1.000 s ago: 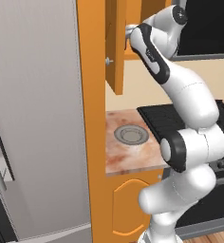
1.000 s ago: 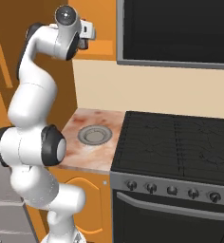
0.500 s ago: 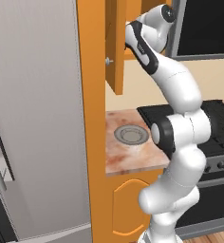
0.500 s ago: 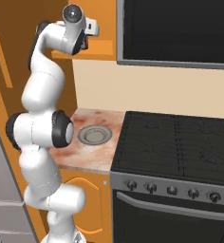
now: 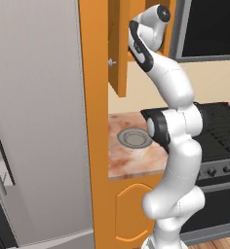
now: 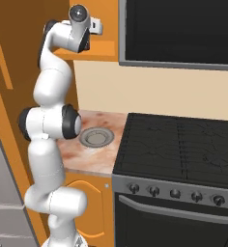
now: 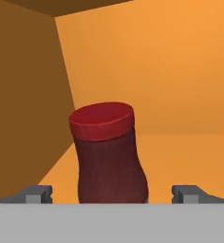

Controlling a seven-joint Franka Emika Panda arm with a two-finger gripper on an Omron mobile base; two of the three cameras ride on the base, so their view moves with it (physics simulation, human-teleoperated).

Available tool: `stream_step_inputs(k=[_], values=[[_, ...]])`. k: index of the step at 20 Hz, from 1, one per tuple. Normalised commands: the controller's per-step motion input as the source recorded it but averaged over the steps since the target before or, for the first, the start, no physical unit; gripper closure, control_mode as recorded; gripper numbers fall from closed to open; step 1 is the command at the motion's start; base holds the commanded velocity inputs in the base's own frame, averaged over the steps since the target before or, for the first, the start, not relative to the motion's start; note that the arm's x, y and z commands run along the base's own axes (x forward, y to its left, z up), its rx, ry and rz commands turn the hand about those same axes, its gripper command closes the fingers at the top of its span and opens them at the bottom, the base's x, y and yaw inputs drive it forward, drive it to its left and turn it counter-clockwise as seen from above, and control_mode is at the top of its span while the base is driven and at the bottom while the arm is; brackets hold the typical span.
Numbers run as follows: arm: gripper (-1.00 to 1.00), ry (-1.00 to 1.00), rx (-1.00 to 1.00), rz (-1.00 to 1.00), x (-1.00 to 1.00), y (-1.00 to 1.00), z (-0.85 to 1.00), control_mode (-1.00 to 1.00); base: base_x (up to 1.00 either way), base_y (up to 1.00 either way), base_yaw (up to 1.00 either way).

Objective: Move the hot dog bun to the plate on the dining table and place the condiment next to that plate. Then navigate to the fridge and take the sausage and place it on the plate as well.

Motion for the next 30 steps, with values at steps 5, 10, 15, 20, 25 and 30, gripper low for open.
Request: stream_step_inputs(k=[5, 10, 15, 20, 25, 30], values=[[-1.0, 0.01, 0.0, 0.0, 0.41, 0.08, 0.0, -1.0, 0.0, 0.0, 0.0], [1.0, 0.02, 0.0, 0.0, 0.29, 0.09, 0.0, -1.0, 0.0, 0.0, 0.0], [1.0, 0.01, 0.0, 0.0, -0.06, 0.02, 0.01, -1.0, 0.0, 0.0, 0.0], [1.0, -0.03, 0.0, 0.0, -0.67, -0.03, 0.02, -1.0, 0.0, 0.0, 0.0], [1.0, -0.09, 0.07, -0.02, -1.0, -0.17, -0.16, -1.0, 0.0, 0.0, 0.0], [1.0, -0.13, 0.11, -0.08, -1.0, -0.41, -0.47, -1.0, 0.0, 0.0, 0.0]])
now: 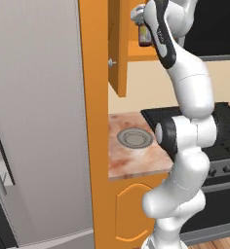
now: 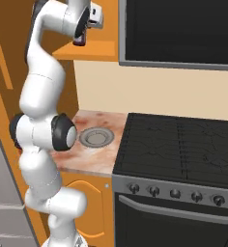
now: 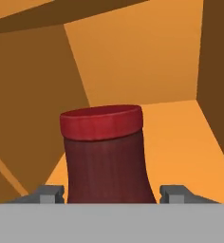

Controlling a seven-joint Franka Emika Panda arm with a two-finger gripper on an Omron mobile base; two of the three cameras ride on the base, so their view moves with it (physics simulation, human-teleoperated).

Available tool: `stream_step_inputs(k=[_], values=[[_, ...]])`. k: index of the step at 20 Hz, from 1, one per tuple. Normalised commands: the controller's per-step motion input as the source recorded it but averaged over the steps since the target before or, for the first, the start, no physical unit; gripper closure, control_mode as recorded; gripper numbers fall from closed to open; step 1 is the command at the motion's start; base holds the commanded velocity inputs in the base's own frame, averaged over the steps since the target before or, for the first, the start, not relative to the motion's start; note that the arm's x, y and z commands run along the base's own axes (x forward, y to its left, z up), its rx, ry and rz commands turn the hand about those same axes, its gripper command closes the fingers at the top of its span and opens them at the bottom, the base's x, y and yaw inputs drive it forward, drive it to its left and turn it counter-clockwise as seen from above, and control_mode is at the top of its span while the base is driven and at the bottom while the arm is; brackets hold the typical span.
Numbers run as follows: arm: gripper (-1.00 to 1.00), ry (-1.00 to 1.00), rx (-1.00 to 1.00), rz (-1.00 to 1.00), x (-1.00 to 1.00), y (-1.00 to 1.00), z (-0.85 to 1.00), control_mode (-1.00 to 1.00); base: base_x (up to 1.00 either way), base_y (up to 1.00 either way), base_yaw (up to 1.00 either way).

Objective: Move the hot dog bun to the plate on the dining table and place the condiment next to that plate. Then navigate to the fridge and take the sausage and place it on the plate as well.

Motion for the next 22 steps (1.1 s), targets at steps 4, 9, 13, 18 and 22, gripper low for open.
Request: stream_step_inputs(k=[4, 9, 13, 18, 22], values=[[1.0, -0.17, 0.1, -0.1, -1.0, -0.36, -0.79, -1.0, 0.0, 0.0, 0.0], [1.0, -0.22, 0.05, -0.08, -1.0, -0.16, -0.85, -1.0, 0.0, 0.0, 0.0], [1.0, -0.1, 0.01, -0.05, -1.0, -0.07, -0.68, -1.0, 0.0, 0.0, 0.0], [1.0, 0.01, 0.0, -0.02, -1.0, -0.03, -0.58, -1.0, 0.0, 0.0, 0.0], [1.0, 0.17, 0.0, 0.0, -0.86, -0.03, -0.39, -1.0, 0.0, 0.0, 0.0]])
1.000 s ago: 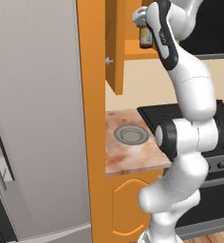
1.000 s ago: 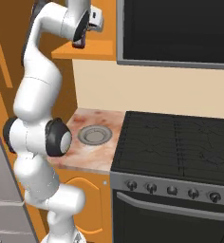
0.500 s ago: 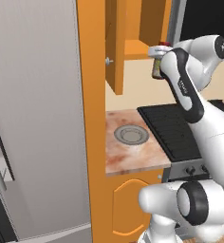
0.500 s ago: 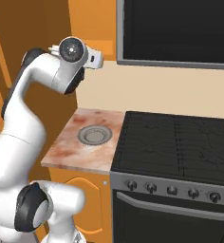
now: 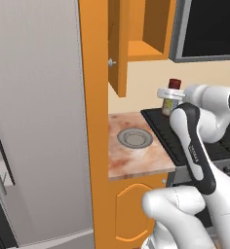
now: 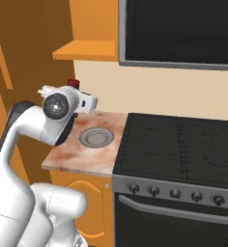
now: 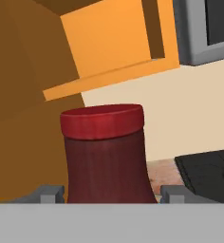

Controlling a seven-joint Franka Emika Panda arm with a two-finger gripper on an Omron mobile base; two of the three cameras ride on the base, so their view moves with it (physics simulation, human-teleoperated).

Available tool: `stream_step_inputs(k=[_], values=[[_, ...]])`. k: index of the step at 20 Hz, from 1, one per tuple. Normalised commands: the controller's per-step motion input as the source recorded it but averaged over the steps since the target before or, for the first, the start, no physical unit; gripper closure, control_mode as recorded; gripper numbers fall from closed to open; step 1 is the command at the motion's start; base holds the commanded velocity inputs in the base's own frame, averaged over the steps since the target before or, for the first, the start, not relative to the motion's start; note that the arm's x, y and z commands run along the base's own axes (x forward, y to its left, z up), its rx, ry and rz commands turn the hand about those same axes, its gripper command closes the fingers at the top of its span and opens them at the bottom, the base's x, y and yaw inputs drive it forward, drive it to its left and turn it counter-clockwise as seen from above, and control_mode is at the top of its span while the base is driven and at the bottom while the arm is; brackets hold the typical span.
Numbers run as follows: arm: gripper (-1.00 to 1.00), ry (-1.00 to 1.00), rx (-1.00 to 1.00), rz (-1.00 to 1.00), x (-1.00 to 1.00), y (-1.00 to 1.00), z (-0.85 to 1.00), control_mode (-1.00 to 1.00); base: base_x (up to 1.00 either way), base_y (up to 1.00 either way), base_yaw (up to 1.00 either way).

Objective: Move the hot dog bun to the plate on the dining table and place the condiment next to that plate. Then navigate to the fridge and take the sausage and place it on the plate as well.

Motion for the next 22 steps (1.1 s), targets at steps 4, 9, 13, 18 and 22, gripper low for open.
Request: stream_step_inputs(k=[4, 9, 13, 18, 22], values=[[1.0, 0.28, -0.02, 0.0, -0.52, -0.01, -0.59, -1.0, 0.0, 0.0, 0.0], [1.0, 0.11, -0.01, 0.0, -0.19, 0.0, -0.25, 1.0, -0.55, -0.04, 0.0], [1.0, 0.0, 0.0, 0.0, 0.0, 0.0, 0.0, 1.0, -1.0, -0.19, 0.09], [1.0, 0.0, 0.0, 0.0, 0.0, 0.0, 0.0, 1.0, -0.8, 0.0, 0.72], [1.0, 0.0, 0.0, 0.0, 0.0, 0.0, 0.0, 1.0, -0.5, 0.02, 0.87]])
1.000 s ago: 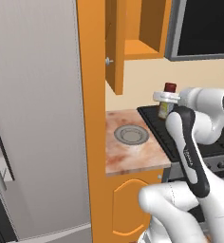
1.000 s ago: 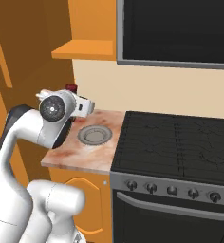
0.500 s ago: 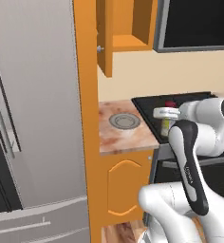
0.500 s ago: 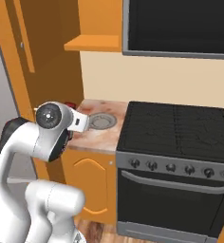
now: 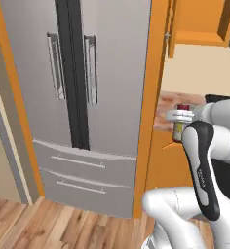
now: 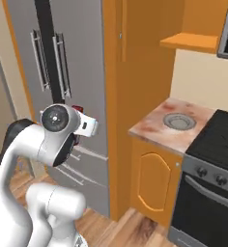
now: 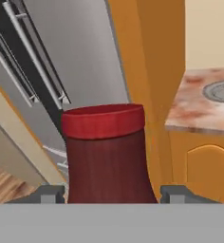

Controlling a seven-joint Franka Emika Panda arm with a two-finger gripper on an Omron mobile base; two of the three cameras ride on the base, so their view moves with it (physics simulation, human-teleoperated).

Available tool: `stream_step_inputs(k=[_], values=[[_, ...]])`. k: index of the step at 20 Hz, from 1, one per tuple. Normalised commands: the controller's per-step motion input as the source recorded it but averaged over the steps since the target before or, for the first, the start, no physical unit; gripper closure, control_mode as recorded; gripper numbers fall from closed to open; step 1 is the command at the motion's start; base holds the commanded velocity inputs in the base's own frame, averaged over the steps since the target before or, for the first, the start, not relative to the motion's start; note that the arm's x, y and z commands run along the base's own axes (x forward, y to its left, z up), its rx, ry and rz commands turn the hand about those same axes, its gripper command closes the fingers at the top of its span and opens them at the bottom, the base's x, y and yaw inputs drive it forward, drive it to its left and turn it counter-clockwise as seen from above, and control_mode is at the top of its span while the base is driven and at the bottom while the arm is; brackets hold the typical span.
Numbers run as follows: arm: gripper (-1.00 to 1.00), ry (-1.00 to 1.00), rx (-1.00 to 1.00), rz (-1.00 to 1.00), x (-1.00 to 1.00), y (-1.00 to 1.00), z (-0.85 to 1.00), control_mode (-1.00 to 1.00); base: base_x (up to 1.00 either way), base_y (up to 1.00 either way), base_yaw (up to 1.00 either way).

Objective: Move the hot dog bun to the plate on the dining table and place the condiment next to that plate. Then navigate to the fridge and take the sausage and place it on the plate as well.

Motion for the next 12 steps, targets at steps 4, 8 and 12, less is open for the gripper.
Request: stream_step_inputs(k=[4, 8, 12], values=[[1.0, 0.0, 0.0, 0.0, 0.0, 0.0, 0.0, 1.0, -0.55, 0.08, 0.84], [1.0, 0.0, 0.0, 0.0, 0.0, 0.0, 0.0, 1.0, -0.4, 0.22, 0.82], [1.0, 0.0, 0.0, 0.0, 0.0, 0.0, 0.0, 1.0, 0.17, 0.11, 0.73]])
